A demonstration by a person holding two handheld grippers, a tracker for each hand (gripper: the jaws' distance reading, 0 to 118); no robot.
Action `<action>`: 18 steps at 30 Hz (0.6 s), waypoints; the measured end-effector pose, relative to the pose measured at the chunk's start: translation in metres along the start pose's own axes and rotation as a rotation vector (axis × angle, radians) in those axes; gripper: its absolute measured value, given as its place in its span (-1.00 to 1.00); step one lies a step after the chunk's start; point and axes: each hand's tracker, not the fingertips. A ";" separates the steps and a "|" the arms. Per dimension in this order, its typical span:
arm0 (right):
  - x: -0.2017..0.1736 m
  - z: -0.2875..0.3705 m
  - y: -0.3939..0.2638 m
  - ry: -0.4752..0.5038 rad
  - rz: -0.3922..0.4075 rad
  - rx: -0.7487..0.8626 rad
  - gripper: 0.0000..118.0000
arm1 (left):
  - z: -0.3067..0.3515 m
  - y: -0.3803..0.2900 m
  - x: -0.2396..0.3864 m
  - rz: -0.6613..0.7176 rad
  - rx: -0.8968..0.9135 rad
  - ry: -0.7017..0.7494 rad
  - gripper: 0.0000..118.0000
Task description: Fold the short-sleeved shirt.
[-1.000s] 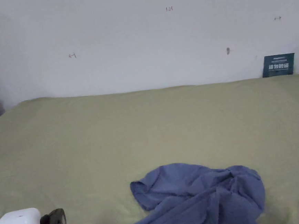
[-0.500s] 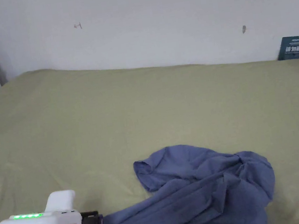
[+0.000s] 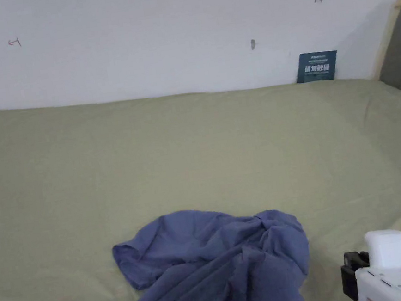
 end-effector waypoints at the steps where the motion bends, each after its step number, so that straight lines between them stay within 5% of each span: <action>1: 0.002 -0.015 0.011 -0.008 0.020 -0.013 -1.00 | 0.002 0.002 -0.005 0.019 0.000 -0.019 -0.97; 7: 0.024 -0.129 0.076 0.094 0.009 -0.196 -0.98 | 0.006 0.000 -0.007 0.020 0.007 -0.045 -0.97; 8: 0.026 -0.150 0.084 0.122 0.014 -0.261 -0.67 | 0.007 0.000 -0.005 0.021 0.007 -0.045 -0.97; 9: 0.025 -0.165 0.088 0.132 0.019 -0.305 0.02 | 0.006 0.002 -0.007 0.023 0.006 -0.045 -0.97; 10: 0.023 -0.184 0.090 0.141 0.029 -0.363 0.97 | 0.006 0.002 -0.007 0.020 0.007 -0.044 -0.97; 15: -0.016 -0.210 0.064 0.094 0.090 -0.415 0.73 | 0.005 0.003 -0.008 0.019 0.007 -0.043 -0.97; 18: 0.000 -0.249 0.064 0.122 0.120 -0.474 0.58 | 0.002 0.005 -0.010 0.016 -0.001 -0.042 -0.97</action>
